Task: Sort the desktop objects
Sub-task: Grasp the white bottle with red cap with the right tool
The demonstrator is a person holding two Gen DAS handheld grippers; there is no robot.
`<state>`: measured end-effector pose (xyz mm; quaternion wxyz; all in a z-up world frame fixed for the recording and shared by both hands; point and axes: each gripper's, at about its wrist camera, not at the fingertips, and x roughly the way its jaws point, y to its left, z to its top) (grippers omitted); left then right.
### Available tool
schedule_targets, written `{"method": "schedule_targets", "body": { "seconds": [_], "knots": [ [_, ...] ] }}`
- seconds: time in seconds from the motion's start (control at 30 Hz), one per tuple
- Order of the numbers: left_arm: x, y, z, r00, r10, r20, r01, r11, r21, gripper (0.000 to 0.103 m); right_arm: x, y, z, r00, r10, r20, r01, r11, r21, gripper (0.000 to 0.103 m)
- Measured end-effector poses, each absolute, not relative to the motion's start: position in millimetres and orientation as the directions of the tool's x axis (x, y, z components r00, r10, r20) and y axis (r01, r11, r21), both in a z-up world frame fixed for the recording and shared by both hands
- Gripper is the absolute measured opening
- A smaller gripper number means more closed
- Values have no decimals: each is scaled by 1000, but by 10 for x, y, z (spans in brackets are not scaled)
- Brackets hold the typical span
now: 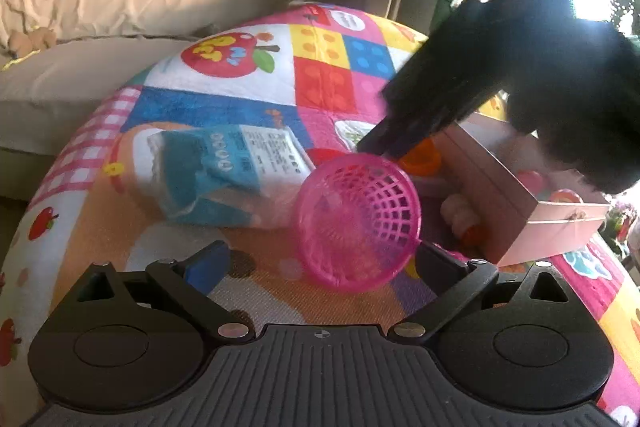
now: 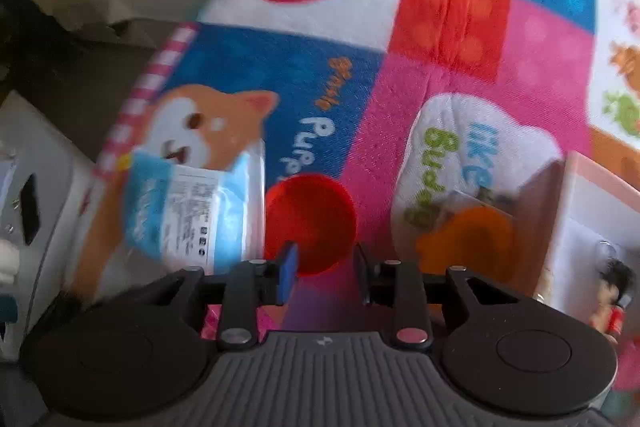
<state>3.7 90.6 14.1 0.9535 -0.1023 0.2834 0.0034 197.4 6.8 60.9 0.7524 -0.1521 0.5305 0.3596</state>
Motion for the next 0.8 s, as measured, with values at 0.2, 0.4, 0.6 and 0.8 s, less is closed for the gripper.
{"method": "schedule_targets", "body": {
  "seconds": [0.2, 0.4, 0.6, 0.8],
  "knots": [
    [29, 823, 163, 835, -35, -549, -55, 988, -147, 102, 1779, -129, 744, 467, 317, -825, -733, 661, -161, 55],
    [-86, 766, 209, 824, -59, -564, -33, 988, -151, 102, 1812, -22, 356, 493, 228, -839, -731, 632, -258, 36],
    [-206, 750, 261, 825, -71, -561, -19, 988, -153, 103, 1630, -188, 392, 316, 328, -890, -774, 632, -42, 39],
    [-210, 693, 261, 814, -74, -576, -7, 991, -136, 103, 1248, -696, 601, 129, 491, -862, -765, 602, 229, 38]
  ]
}}
